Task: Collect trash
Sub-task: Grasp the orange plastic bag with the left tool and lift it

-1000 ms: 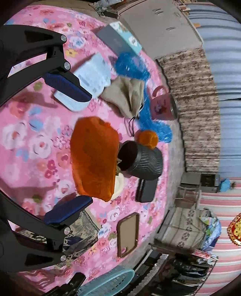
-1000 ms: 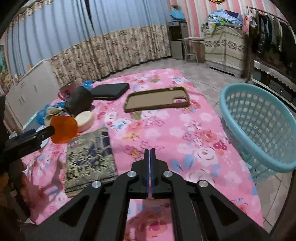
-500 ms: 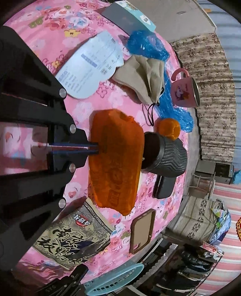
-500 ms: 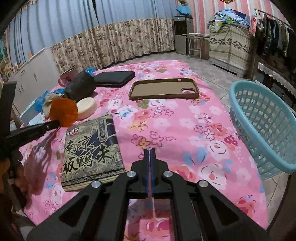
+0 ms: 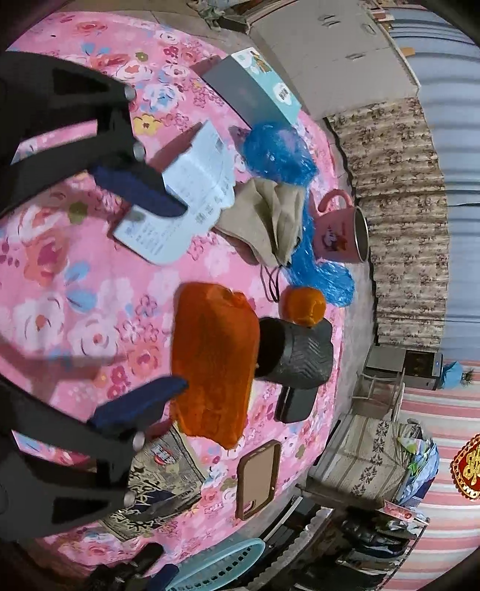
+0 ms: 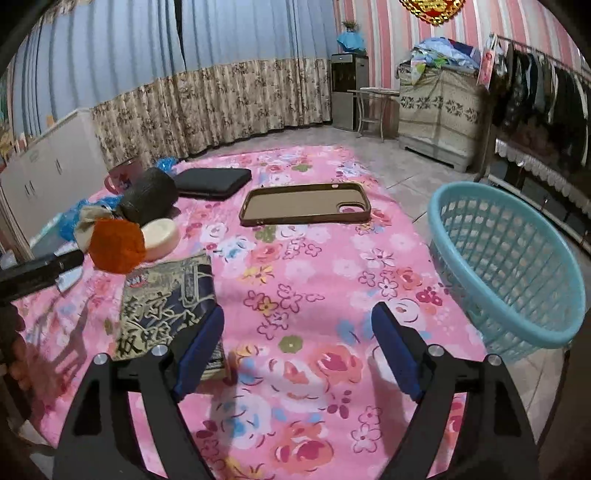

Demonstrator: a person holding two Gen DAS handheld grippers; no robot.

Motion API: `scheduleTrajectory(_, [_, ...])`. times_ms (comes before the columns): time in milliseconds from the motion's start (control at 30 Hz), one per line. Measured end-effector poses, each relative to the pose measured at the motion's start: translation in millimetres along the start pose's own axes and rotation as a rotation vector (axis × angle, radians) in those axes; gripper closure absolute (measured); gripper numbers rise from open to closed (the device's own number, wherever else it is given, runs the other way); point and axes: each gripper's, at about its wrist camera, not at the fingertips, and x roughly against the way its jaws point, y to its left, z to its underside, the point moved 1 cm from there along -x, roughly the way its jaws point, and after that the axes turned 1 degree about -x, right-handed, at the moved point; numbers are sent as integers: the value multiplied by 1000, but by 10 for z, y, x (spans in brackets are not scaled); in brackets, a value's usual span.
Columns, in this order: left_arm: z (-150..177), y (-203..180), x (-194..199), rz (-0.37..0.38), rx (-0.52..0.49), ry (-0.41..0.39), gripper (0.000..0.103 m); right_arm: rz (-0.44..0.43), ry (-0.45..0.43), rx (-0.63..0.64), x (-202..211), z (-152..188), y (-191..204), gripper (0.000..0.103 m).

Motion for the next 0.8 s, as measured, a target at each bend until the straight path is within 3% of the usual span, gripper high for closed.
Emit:
scheduleTrajectory(267, [-210,-474,-106,5,-50,-1,10,-7,15,-19,-38,6,-56,22])
scheduleTrajectory(367, [-334,-602,-211,-30,-36,11,9,-12,17,-30,-43,8,-78,22])
scheduleTrajectory(567, [-512,-642,-320,-91,-2,27,9,-15,17,-25,-40,11,-83,22])
scheduleTrajectory(800, [-361,-505,-385,-97,9,89,9,-19,13,-29,-42,1,-88,22])
